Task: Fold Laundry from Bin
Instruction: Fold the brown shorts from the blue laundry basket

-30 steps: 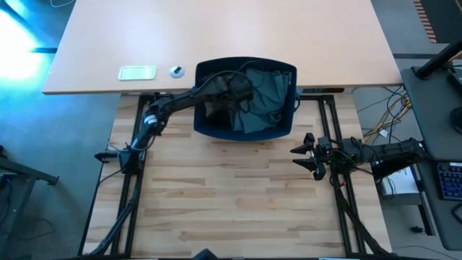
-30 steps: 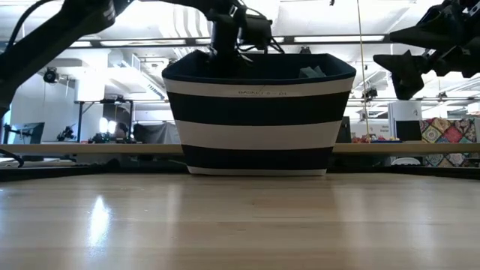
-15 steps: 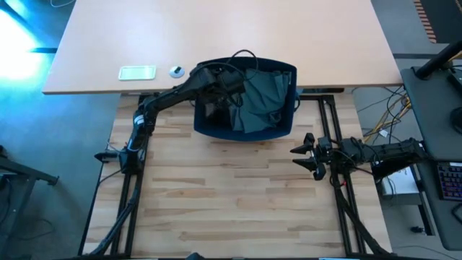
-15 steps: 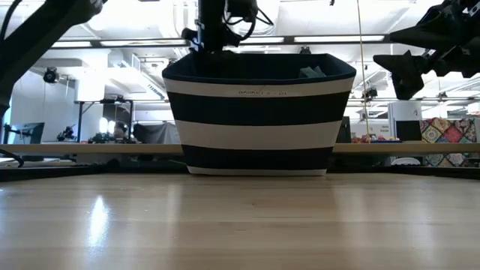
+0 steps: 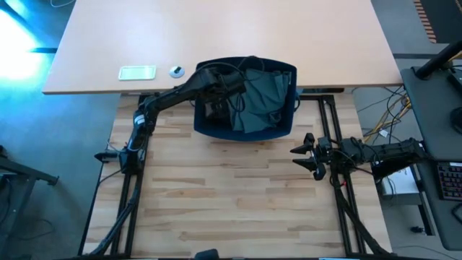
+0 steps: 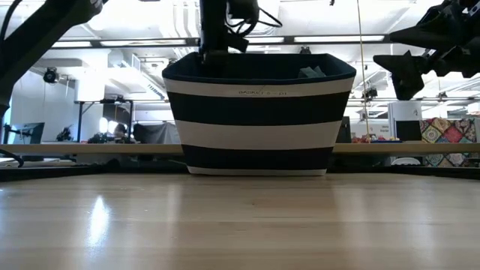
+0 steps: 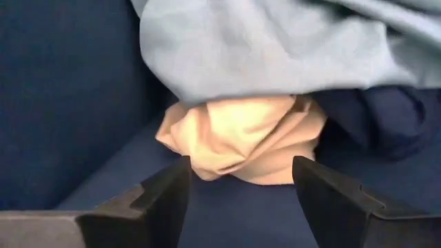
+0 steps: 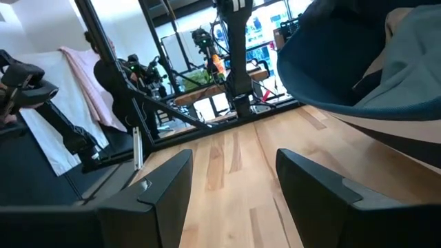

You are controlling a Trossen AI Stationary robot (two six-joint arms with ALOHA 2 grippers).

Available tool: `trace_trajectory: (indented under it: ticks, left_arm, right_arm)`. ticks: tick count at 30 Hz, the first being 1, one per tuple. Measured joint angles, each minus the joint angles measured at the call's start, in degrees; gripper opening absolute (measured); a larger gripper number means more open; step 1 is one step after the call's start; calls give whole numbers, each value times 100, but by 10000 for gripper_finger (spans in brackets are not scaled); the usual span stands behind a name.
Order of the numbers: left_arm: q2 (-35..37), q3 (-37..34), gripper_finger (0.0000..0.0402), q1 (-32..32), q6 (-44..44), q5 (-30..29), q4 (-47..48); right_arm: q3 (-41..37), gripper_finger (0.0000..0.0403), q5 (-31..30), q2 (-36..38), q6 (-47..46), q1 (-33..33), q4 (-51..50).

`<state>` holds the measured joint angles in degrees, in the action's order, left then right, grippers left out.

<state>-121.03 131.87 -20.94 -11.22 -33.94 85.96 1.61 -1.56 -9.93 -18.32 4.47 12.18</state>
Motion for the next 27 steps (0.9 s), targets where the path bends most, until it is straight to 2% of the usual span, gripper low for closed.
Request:
trace_trajectory:
  ticks: [7,11,18,22,27]
  left_arm:
    - [-2,-486,236,-61,-1139,-170,-251]
    - [-13,-766,235,-59,-1167,-582,-743]
    - [-11,-1122,224,-121,-1120,-878,-1245]
    - [-11,-1192,165,-220,-684,-804,-1248]
    - [-13,-984,29,-139,-473,-711,-1151]
  right_arm:
    - [0,206,-1,0,25,-1,1]
    - [0,206,-2,0,34,-2,1]
    - [0,206,-2,2,34,0,3]
    - [0,206,-2,2,34,0,3]
    - [0,206,-2,2,34,0,5]
